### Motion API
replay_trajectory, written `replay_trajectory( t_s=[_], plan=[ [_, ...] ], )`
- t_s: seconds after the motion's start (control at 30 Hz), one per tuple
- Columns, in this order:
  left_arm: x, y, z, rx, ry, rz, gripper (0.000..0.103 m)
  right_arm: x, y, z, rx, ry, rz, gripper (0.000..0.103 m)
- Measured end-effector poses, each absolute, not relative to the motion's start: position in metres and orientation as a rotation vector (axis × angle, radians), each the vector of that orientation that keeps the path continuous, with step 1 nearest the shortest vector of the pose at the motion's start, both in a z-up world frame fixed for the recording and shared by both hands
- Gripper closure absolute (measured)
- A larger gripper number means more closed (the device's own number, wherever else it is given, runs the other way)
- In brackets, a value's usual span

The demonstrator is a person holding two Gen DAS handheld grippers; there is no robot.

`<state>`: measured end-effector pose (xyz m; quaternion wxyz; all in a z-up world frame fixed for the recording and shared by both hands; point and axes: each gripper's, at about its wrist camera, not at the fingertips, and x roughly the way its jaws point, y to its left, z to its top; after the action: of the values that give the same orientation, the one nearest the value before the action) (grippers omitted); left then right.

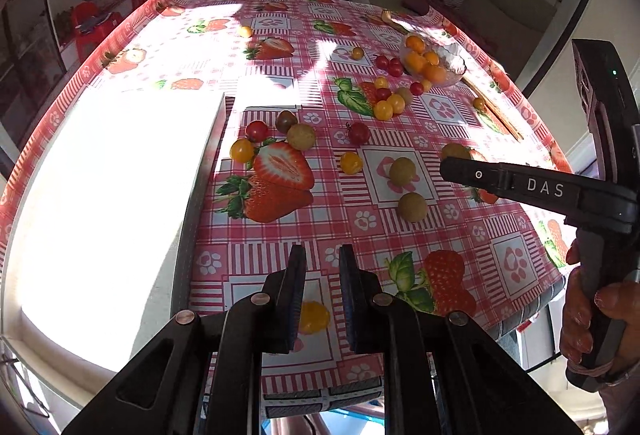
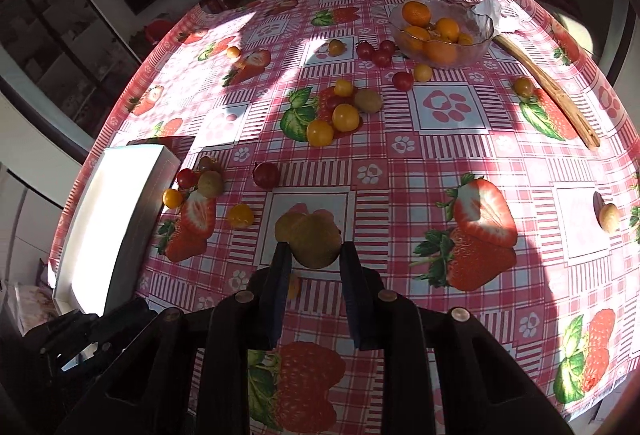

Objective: Organize fruits
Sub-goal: 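Grasp the round yellow-brown fruit with both tools' fingers closing, then carry the yellow-brown fruit with both tools over the white tray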

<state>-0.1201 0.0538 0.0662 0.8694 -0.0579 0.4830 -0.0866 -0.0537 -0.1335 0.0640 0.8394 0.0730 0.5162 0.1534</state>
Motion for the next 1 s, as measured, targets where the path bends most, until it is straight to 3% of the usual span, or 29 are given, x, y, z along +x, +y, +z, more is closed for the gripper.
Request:
replay_trajectory(
  t_s=[0.33, 0.4, 0.43, 0.47, 0.7, 0.77, 0.9, 0.93, 0.97, 1.0],
  plan=[
    [-0.136, 0.072, 0.068, -0.071, 0.987, -0.179, 0.082, -0.063, -0.101, 0.066, 0.137, 1.099, 0.369, 0.076],
    [-0.139, 0.062, 0.062, -0.011, 0.992, -0.184, 0.047, -0.067, -0.1, 0.064, 0.143, 1.108, 0.372, 0.076],
    [-0.142, 0.059, 0.059, 0.004, 0.978, -0.178, 0.017, -0.069, -0.1, 0.063, 0.14, 1.111, 0.371, 0.076],
    [-0.145, 0.057, 0.057, 0.011, 0.957, -0.169, 0.015, -0.072, -0.102, 0.062, 0.14, 1.115, 0.369, 0.076],
    [-0.147, 0.058, 0.029, 0.019, 1.031, -0.145, 0.016, -0.086, -0.112, 0.06, 0.142, 1.114, 0.358, 0.076],
    [-0.148, 0.058, 0.021, 0.034, 1.058, -0.135, 0.033, -0.088, -0.114, 0.059, 0.15, 1.114, 0.362, 0.076],
    [-0.152, 0.056, 0.015, 0.054, 1.049, -0.123, 0.052, -0.09, -0.113, 0.057, 0.159, 1.117, 0.367, 0.076],
    [-0.152, 0.057, 0.015, 0.051, 1.044, -0.105, 0.063, -0.091, -0.113, 0.056, 0.16, 1.117, 0.368, 0.076],
    [-0.152, 0.059, 0.016, 0.047, 1.036, -0.098, 0.082, -0.091, -0.112, 0.056, 0.162, 1.116, 0.368, 0.076],
    [-0.153, 0.061, 0.017, 0.036, 1.033, -0.102, 0.084, -0.091, -0.112, 0.056, 0.164, 1.116, 0.369, 0.076]
  ],
)
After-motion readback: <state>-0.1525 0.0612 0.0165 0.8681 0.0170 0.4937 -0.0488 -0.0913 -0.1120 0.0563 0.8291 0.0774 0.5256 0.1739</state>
